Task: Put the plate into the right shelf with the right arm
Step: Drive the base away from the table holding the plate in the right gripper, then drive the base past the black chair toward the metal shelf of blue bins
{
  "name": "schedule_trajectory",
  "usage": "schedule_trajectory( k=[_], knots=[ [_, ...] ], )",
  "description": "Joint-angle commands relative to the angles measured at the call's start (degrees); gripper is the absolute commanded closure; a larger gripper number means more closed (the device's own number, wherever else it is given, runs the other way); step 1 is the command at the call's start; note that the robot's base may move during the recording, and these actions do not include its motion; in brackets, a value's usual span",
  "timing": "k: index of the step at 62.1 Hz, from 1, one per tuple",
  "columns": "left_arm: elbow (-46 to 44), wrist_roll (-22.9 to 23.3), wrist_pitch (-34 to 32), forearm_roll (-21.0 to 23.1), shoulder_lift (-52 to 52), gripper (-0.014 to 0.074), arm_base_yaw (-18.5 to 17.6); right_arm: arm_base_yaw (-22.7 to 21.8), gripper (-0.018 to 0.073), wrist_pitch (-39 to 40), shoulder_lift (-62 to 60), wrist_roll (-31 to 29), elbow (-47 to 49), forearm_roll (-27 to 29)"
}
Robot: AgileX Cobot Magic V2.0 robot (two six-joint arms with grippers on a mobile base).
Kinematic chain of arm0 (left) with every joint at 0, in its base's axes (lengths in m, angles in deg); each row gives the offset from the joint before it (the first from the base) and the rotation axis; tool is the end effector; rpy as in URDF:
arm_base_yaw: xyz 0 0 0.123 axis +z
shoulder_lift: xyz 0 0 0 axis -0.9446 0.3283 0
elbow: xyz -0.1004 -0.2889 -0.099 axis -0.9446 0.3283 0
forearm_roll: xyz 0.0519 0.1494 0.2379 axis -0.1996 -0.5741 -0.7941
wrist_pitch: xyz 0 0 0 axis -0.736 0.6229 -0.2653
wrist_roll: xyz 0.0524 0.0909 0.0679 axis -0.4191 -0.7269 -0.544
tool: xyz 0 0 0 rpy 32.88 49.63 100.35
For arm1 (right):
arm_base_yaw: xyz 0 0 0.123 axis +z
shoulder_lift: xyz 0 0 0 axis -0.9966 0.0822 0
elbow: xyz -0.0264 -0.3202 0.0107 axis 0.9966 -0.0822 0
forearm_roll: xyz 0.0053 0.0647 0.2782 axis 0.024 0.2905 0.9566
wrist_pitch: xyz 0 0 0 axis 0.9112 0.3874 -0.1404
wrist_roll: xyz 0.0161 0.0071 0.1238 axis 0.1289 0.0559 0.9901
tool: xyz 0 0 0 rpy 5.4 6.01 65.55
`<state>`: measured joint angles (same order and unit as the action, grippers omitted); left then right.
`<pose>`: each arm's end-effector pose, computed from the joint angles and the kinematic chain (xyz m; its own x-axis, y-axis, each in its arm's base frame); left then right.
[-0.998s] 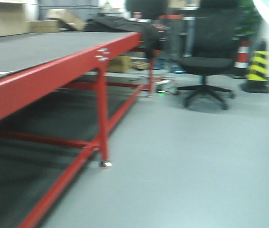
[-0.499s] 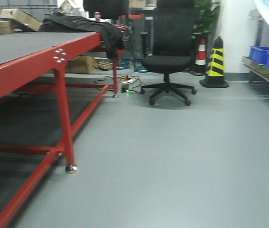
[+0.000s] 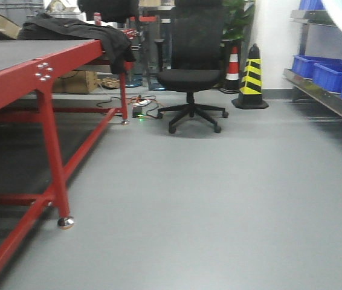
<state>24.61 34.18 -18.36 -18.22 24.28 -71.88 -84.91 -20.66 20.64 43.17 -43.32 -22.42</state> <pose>0.0887 -0.0024 0.1978 0.0174 0.0236 -0.9996 0.0243 0.9994 0.0240 0.1064 0.0021 0.3173 0.0580 0.0310 -0.9978 -0.0196 0.9994 0.0299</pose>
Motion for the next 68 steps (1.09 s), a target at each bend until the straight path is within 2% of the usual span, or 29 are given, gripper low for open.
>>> schedule_trajectory(
  k=[1, 68],
  knots=[
    [0.59, 0.40, -5.16, 0.47, -0.59, 0.0724, -0.11, -0.37, 0.0505, 5.77, 0.42, -0.38, 1.72, 0.45],
    [0.59, 0.40, -5.16, 0.47, -0.59, 0.0724, -0.11, -0.37, 0.0505, 5.77, 0.42, -0.38, 1.72, 0.45]
  ],
)
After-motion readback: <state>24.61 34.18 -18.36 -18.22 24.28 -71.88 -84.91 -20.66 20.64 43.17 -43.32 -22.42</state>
